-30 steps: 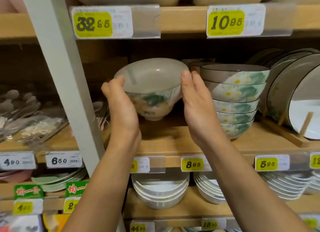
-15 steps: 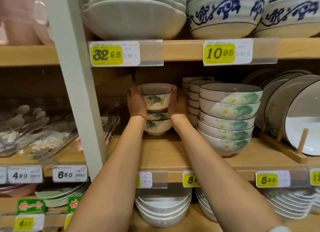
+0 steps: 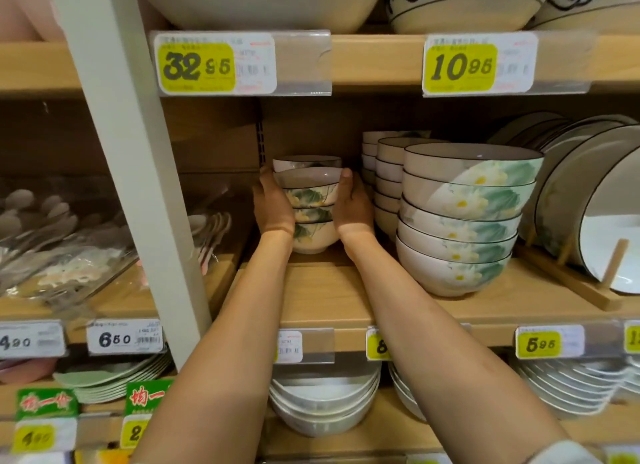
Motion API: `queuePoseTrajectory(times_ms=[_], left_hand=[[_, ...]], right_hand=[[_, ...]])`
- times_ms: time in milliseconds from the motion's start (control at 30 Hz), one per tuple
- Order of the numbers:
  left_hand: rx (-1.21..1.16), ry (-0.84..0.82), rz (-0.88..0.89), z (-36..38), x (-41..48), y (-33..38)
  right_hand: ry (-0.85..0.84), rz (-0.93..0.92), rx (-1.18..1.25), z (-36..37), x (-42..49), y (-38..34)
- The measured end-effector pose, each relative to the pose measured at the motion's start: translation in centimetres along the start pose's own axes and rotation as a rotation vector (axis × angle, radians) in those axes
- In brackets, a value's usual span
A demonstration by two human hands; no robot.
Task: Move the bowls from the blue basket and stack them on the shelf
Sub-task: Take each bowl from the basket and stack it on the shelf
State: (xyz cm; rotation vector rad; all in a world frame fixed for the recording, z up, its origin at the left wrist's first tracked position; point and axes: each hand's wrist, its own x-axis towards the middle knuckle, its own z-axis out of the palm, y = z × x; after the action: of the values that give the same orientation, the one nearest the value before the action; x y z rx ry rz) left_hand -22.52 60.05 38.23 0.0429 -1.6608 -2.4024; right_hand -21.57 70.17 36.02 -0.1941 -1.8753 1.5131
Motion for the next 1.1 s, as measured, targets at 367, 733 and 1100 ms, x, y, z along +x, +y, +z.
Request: queuePoseTrajectory(times_ms=[367, 733, 1100], left_hand=[[-0.072, 0.087, 0.002, 0.3, -0.5, -0.4], [-0.103, -0.188, 0.021, -5.0, -12.7, 4.0], [-0.066, -0.090, -0.064, -16.8, -28.9, 1.7]], right_hand=[[-0.012, 0.120, 0.014, -0.1, -0.8, -0.7], [-0.028, 0.105, 0.262, -5.3, -9.4, -6.1], [-0.325, 0.371, 0.631, -14.0, -25.2, -5.5]])
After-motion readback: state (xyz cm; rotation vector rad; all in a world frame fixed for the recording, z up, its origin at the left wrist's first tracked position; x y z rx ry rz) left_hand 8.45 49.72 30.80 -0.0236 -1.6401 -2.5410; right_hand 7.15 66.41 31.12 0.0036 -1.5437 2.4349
